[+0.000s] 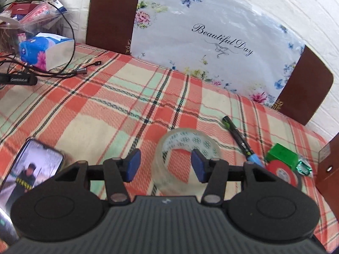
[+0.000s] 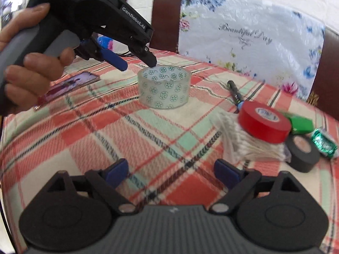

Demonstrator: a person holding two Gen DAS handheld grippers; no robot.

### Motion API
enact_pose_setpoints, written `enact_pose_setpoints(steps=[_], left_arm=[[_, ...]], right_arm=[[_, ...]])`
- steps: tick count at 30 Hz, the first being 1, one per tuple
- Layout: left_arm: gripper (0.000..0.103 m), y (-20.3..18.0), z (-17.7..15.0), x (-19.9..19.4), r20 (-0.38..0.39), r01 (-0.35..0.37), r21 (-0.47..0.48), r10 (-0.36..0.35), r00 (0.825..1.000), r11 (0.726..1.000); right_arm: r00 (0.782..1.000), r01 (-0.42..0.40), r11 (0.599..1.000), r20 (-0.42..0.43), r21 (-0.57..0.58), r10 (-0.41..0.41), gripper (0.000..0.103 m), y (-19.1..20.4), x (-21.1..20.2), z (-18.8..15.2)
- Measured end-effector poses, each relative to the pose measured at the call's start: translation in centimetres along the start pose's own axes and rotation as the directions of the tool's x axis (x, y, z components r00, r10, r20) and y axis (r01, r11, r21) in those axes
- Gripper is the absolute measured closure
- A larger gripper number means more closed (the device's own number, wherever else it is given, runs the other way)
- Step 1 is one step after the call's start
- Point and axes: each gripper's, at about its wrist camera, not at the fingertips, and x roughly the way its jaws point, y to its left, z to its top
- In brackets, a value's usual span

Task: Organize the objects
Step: 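Move the left tool back to the clear tape roll, then grasp the clear packing tape roll by its rim with the left tool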

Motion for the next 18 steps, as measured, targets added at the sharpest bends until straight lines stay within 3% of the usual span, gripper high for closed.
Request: enact_pose_setpoints(steps=[3, 5, 7, 8, 9, 11, 18], left_arm=[[0.051, 0.7, -0.3, 2.6, -0.086, -0.061, 0.018, 0.063, 0.994, 0.998], [0.064, 1.9, -1.1, 3.5, -0.135, -0.053, 0.0, 0.052, 0.989, 0.999], [0.079, 1.5, -1.6, 2.9, -0.126, -0.046, 0.035, 0.051, 0.991, 0.998], [0.08, 1.1, -1.8, 2.4, -0.131, -0.043, 0.056, 0.05, 0.99, 0.998], [0.083, 0.7, -2.1, 1.9, -0.145, -0.023, 0.072, 0.033, 0.989, 0.997], [0.087, 0.3, -3.1, 1.2, -0.207, 0.08, 0.058, -0.067, 0.976, 0.995], [0.089, -4.1, -8.4, -3.5, -0.245, 0.175, 0.239, -0.115, 0.963, 0.955]], right_arm=[[1.0, -0.005, 1.0, -0.007, 0.025, 0.005, 0.004, -0.6, 0.0, 0.3], [1.0, -0.003, 1.0, -0.006, 0.022, 0.003, 0.004, -0.6, 0.0, 0.2], [1.0, -0.004, 1.0, -0.003, 0.022, 0.004, 0.004, -0.6, 0.0, 0.3], [1.0, -0.005, 1.0, -0.001, 0.023, 0.005, 0.004, -0.6, 0.0, 0.3], [1.0, -0.005, 1.0, 0.001, 0.022, 0.005, 0.004, -0.6, 0.0, 0.3], [1.0, -0.006, 1.0, 0.006, 0.019, 0.005, 0.004, -0.5, -0.1, 0.3], [1.0, 0.003, 0.999, 0.0, 0.042, -0.003, 0.003, -0.9, -1.1, -0.1]])
